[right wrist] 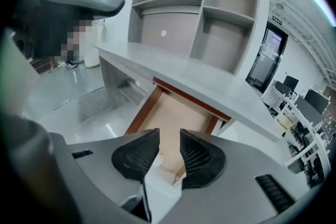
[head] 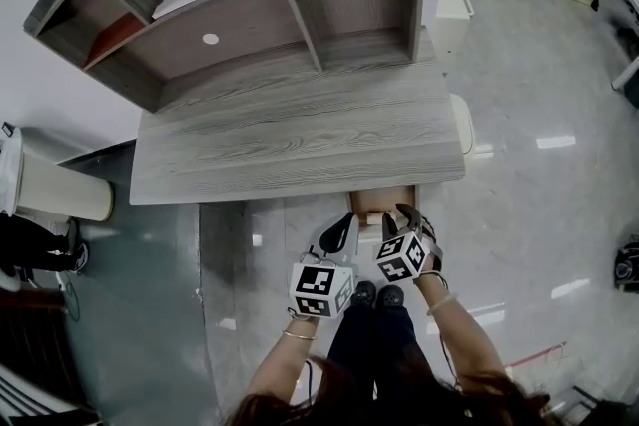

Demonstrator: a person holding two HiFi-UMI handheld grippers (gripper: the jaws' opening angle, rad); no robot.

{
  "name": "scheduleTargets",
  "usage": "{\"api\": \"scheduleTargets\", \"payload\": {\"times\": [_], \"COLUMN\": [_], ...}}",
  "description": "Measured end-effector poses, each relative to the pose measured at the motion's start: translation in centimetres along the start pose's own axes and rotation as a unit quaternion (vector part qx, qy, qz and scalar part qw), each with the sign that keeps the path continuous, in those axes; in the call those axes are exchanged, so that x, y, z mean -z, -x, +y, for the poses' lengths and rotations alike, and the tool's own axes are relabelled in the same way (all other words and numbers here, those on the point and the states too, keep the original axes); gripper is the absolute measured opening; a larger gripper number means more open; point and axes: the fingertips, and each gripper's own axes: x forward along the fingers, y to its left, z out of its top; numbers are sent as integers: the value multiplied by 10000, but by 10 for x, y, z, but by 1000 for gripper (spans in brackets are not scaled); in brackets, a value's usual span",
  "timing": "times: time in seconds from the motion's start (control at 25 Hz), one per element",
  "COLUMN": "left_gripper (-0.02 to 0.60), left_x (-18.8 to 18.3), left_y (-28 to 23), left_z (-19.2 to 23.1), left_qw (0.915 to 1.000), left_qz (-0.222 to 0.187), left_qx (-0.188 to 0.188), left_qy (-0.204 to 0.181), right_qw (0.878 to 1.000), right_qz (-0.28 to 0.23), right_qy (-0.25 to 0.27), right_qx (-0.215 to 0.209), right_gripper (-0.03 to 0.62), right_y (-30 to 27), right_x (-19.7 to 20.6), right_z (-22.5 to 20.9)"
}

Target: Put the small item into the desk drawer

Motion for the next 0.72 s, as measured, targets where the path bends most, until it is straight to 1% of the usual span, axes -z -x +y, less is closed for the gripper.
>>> {"api": "scheduleTargets", "payload": {"times": [0.28,0.72], "left_gripper": [15,15], "left_x": [-22,-51], "left_y": [8,19], "left_z": [-15,-36], "left_qw": [10000,9998], "left_qz": [-56,-144], "left_qx": [-19,-78], "left_qy": [-43,-126], "right_qw": [9994,9973], "right_qz": [-260,-598], "right_qy": [-194,-356], "right_qx": [91,252], "right_gripper": [98,77], "right_y": [29,76], "right_x": [-25,-51], "right_z": [-15,-39]}}
